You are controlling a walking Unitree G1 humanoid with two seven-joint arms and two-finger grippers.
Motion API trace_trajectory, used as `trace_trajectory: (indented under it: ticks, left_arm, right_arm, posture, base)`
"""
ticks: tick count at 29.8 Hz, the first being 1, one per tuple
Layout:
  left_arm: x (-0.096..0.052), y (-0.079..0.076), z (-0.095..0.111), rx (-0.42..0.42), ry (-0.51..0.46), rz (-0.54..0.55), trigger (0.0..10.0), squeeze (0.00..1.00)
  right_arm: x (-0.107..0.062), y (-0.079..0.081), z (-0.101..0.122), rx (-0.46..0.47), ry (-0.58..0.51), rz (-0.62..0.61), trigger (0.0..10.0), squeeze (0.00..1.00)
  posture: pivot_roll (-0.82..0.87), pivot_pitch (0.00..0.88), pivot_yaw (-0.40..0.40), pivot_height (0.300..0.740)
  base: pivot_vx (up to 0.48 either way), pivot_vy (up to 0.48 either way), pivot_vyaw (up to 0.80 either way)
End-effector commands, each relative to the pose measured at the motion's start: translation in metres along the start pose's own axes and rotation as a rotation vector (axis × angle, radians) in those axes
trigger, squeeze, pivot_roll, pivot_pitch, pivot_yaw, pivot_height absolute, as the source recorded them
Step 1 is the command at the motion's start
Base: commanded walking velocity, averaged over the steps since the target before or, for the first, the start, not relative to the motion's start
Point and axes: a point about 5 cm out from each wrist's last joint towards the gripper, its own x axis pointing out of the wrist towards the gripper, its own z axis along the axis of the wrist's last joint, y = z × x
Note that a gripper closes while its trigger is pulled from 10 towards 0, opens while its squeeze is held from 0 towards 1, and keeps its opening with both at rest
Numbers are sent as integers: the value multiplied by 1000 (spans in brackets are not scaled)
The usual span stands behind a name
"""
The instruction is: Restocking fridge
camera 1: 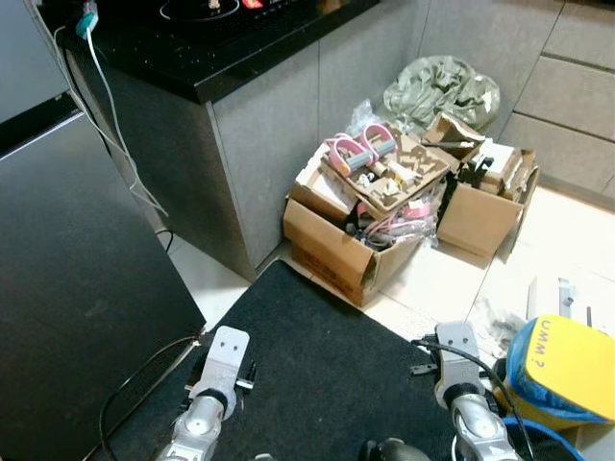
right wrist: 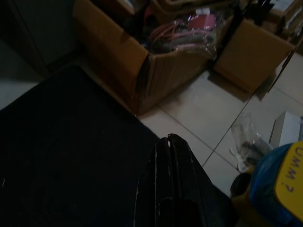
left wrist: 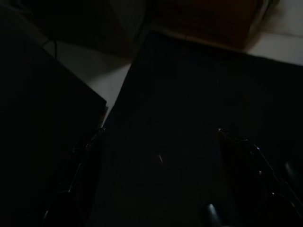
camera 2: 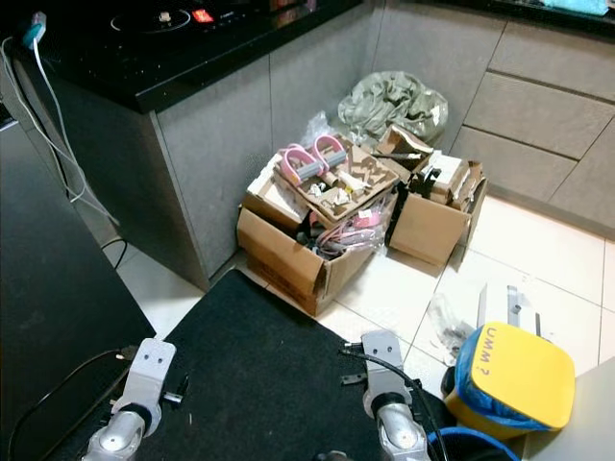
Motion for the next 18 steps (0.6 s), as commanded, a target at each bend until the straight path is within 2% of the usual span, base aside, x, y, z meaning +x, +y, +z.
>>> trace_trajectory:
  ticks: [1,8,18]
  left_arm:
    - [-2,1,-4,-10,9,13,10000,0]
    - [-1,-6,-4,-22,12,9,10000,0]
    - [-1,-5,-4,-24,12,16,10000,0]
  right_arm:
    - [-1,-2,-1,14,-8,-4,10000,0]
    - [-2,-3,-1,24,-18,16,10000,0]
    - [-4,-1,-5,-2,-2,21,10000,0]
  posture:
    - [-13,0,-15,740]
    - [-17,0,-28,740]
    - [-18,0,-28,740]
  base:
    - [0,0,0]
    - [0,0,0]
    - [0,0,0]
